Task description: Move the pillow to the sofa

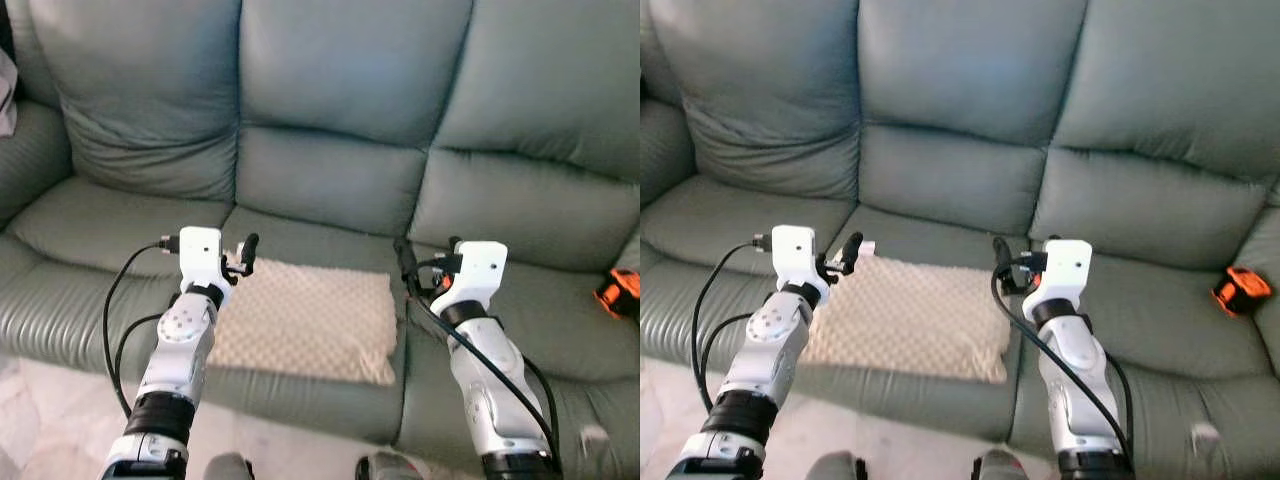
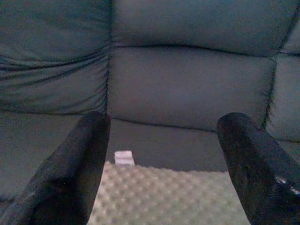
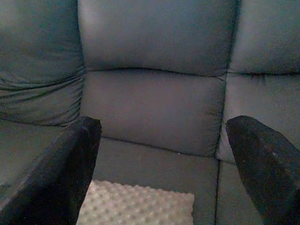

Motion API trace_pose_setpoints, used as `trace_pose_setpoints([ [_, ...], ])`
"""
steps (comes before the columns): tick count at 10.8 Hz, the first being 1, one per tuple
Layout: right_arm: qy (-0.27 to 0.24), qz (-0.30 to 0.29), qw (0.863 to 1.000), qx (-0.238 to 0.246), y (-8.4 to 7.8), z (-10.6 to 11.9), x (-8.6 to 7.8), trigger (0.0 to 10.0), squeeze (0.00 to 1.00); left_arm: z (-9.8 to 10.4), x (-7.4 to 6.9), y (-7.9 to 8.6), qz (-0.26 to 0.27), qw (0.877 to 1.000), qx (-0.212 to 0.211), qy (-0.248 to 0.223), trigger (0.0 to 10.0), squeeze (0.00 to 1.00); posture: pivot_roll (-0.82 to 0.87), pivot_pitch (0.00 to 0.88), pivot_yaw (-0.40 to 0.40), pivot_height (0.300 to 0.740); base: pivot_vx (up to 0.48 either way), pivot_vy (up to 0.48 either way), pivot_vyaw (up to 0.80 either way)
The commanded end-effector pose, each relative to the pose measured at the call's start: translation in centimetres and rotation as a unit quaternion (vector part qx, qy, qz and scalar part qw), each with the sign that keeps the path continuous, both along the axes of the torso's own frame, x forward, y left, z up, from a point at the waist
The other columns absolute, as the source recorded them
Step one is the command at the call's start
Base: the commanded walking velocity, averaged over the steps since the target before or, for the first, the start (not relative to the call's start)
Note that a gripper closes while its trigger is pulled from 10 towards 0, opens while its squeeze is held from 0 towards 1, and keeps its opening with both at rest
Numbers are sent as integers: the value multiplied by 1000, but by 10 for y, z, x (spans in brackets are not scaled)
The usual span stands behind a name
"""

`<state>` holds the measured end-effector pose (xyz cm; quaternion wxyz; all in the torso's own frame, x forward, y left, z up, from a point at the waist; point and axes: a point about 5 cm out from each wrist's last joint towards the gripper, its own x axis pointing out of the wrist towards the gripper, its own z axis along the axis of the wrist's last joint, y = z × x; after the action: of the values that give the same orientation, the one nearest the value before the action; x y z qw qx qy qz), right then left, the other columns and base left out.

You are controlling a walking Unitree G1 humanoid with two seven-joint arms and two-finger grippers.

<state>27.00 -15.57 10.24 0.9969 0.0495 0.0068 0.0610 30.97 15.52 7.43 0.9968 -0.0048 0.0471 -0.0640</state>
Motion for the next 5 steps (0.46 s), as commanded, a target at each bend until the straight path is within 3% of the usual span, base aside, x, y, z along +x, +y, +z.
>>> trace_pose_setpoints([
  [1,0,-2,1000,1,0,0,1,10000,0,1,1,0,-2,1000,3,-1,10000,0,-94,0,-12,740,-319,0,0],
  [5,-2,-3,1000,2,0,1,0,10000,0,1,1,0,-5,1000,4,-1,10000,0,-95,0,-10,740,-305,0,0],
])
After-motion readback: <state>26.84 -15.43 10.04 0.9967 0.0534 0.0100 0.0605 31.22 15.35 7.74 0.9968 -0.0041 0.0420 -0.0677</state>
